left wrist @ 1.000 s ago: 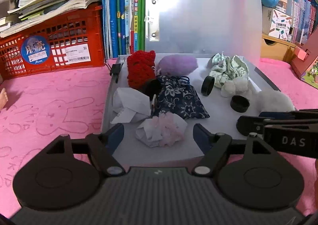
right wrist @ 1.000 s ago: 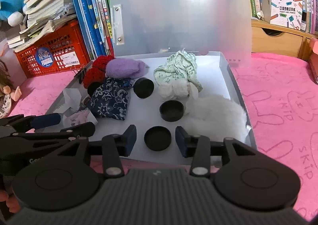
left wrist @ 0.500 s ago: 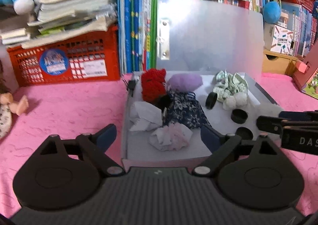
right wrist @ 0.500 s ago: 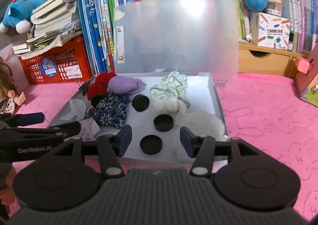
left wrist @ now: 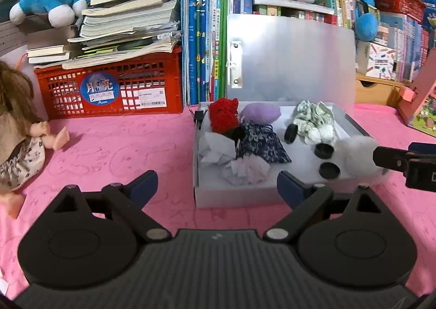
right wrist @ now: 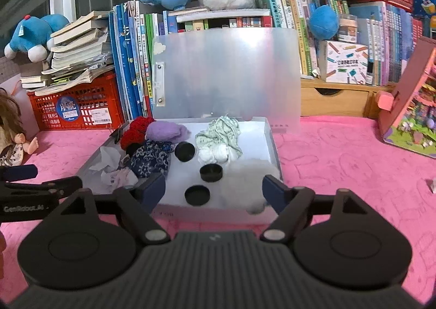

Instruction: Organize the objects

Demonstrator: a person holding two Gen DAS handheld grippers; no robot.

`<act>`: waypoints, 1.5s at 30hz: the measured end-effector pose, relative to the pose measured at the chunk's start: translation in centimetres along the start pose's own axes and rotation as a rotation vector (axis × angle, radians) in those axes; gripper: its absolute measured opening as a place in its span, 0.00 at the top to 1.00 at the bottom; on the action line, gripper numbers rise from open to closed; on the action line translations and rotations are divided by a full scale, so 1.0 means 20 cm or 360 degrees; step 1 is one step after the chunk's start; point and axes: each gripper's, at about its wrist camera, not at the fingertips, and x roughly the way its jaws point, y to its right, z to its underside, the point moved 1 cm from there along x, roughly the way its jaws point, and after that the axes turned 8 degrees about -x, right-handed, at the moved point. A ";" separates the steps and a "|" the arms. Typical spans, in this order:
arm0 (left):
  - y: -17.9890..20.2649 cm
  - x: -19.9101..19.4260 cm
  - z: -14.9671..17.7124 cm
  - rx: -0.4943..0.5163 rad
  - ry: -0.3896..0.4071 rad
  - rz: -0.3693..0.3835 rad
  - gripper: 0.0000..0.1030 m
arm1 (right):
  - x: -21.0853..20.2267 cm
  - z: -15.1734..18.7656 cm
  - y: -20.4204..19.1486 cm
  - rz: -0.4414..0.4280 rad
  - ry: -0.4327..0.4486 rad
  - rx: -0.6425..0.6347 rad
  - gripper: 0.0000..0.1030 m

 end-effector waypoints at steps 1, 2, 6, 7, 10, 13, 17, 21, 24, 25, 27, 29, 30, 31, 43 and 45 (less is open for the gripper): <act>0.00 -0.02 0.02 0.0006 -0.0001 0.0001 0.06 | -0.02 0.02 0.00 0.0007 0.0009 0.0002 0.13; 0.00 -0.05 0.05 0.0013 -0.0001 0.0002 0.06 | -0.04 0.04 -0.01 0.0013 0.0014 -0.0001 0.11; -0.01 -0.13 0.14 0.0027 -0.0003 0.0015 0.06 | -0.10 0.11 -0.04 0.0032 0.0016 -0.0031 0.10; -0.01 -0.14 0.16 0.0025 0.0000 0.0017 0.06 | -0.11 0.13 -0.05 0.0040 0.0015 -0.0043 0.10; -0.02 -0.19 0.22 0.0042 0.0011 0.0013 0.06 | -0.15 0.19 -0.07 0.0077 0.0015 -0.0068 0.08; -0.02 -0.24 0.28 0.0060 0.0021 0.0010 0.06 | -0.19 0.26 -0.09 0.0108 0.0010 -0.0075 0.05; -0.04 -0.26 0.34 0.0049 -0.0009 0.0023 0.06 | -0.23 0.33 -0.11 0.0151 0.0007 -0.0105 0.01; -0.04 -0.25 0.39 0.0010 -0.0056 0.0044 0.06 | -0.24 0.38 -0.12 0.0193 -0.0012 -0.0123 0.00; -0.02 -0.23 0.41 -0.0014 -0.0087 0.0055 0.06 | -0.23 0.41 -0.12 0.0203 -0.0046 -0.0127 0.00; -0.01 -0.22 0.41 -0.0018 -0.0096 0.0056 0.06 | -0.22 0.42 -0.12 0.0207 -0.0057 -0.0128 0.00; 0.00 -0.20 0.42 -0.0020 -0.0111 0.0055 0.06 | -0.21 0.43 -0.12 0.0213 -0.0080 -0.0128 0.00; 0.01 -0.18 0.43 -0.0012 -0.0129 0.0045 0.06 | -0.20 0.43 -0.11 0.0213 -0.0097 -0.0113 0.00; 0.01 -0.17 0.43 -0.0013 -0.0135 0.0038 0.06 | -0.20 0.44 -0.11 0.0217 -0.0100 -0.0107 0.00; 0.02 -0.16 0.43 -0.0016 -0.0143 0.0032 0.06 | -0.20 0.44 -0.10 0.0222 -0.0109 -0.0103 0.00; 0.03 -0.10 0.45 -0.0021 -0.0213 0.0041 0.00 | -0.12 0.46 -0.06 0.0207 -0.0275 -0.0029 0.00; 0.04 -0.10 0.45 -0.0010 -0.0217 0.0032 0.00 | -0.12 0.46 -0.05 0.0194 -0.0280 -0.0009 0.00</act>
